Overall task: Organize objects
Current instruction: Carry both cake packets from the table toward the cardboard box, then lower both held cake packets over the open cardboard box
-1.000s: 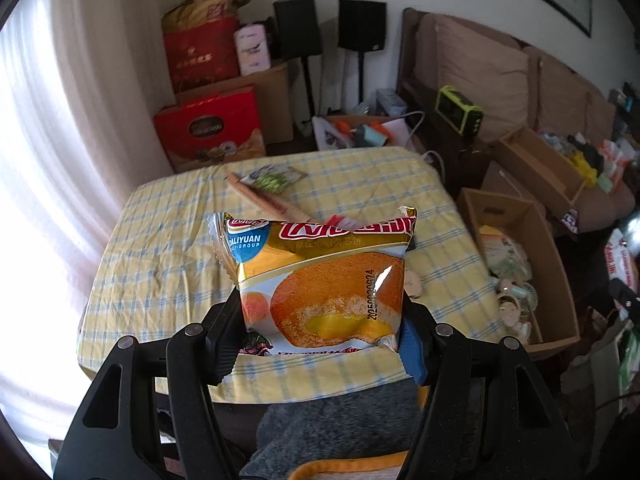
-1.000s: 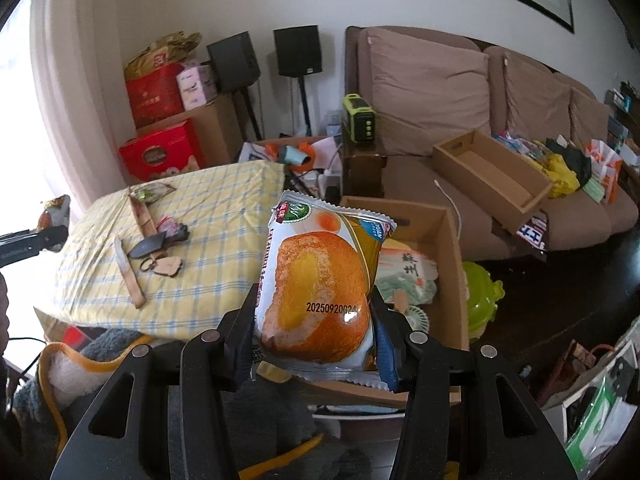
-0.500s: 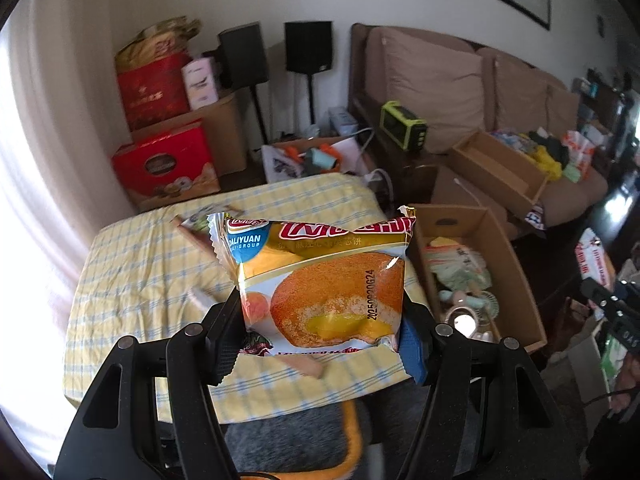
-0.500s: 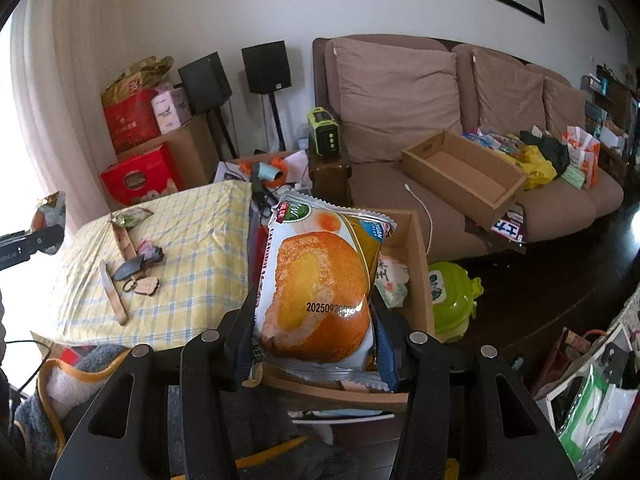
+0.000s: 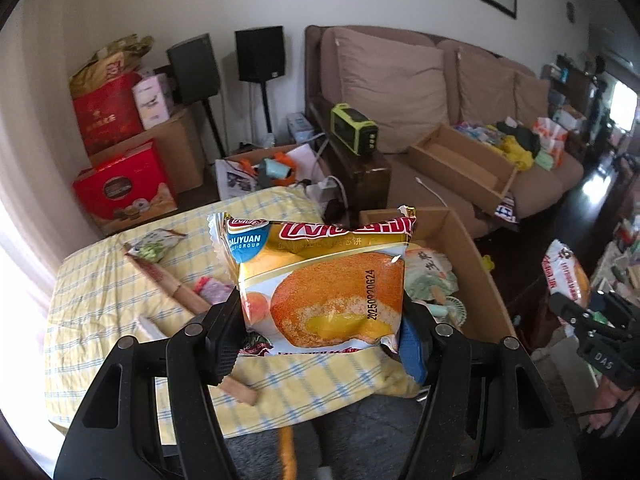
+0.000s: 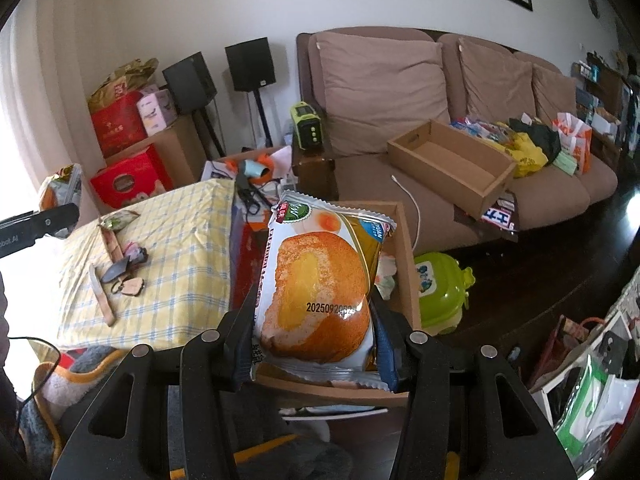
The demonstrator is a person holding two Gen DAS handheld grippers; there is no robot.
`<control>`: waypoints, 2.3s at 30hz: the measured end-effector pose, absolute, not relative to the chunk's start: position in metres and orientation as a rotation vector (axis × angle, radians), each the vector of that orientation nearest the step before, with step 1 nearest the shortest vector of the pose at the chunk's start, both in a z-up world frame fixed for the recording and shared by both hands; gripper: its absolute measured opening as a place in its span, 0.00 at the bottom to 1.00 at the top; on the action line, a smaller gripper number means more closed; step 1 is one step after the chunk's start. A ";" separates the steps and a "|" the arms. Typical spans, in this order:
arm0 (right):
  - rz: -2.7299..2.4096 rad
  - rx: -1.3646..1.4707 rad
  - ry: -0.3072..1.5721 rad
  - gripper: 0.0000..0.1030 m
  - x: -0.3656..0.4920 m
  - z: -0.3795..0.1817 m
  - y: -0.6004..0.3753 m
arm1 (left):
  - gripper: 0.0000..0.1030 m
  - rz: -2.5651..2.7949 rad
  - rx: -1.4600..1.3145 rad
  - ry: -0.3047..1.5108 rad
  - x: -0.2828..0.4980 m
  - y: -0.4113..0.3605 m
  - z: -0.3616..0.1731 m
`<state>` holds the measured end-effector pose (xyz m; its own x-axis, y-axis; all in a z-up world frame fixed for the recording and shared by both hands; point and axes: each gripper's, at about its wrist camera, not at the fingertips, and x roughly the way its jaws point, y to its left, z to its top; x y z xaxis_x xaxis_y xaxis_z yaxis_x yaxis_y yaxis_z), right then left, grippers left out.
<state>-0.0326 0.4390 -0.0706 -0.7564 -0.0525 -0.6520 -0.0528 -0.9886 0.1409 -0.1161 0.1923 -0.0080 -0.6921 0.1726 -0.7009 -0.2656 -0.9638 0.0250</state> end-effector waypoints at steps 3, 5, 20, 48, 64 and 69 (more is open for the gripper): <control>2.916 -1.110 0.248 0.48 -0.035 -0.077 0.446 | 0.60 2.641 -1.106 0.192 -0.118 0.206 -0.012; 2.899 -1.133 0.257 0.48 -0.038 -0.084 0.450 | 0.60 2.628 -1.103 0.204 -0.117 0.214 -0.014; 2.847 -1.154 0.290 0.48 -0.038 -0.092 0.470 | 0.60 2.562 -1.105 0.232 -0.122 0.251 -0.021; 2.733 -1.255 0.398 0.48 -0.053 -0.140 0.498 | 0.60 2.304 -1.313 0.146 -0.158 0.316 -0.077; 2.659 -1.388 0.471 0.48 -0.067 -0.188 0.502 | 0.60 2.269 -1.427 0.212 -0.165 0.331 -0.124; 2.633 -1.441 0.485 0.48 -0.069 -0.204 0.503 | 0.60 2.279 -1.434 0.221 -0.167 0.332 -0.131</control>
<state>-0.0694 0.5030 -0.2044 -0.5469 -0.0638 -0.8347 -0.2380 -0.9441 0.2281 -0.1666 0.3317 -0.1311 -0.3680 0.2764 -0.8878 -0.4422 -0.8919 -0.0944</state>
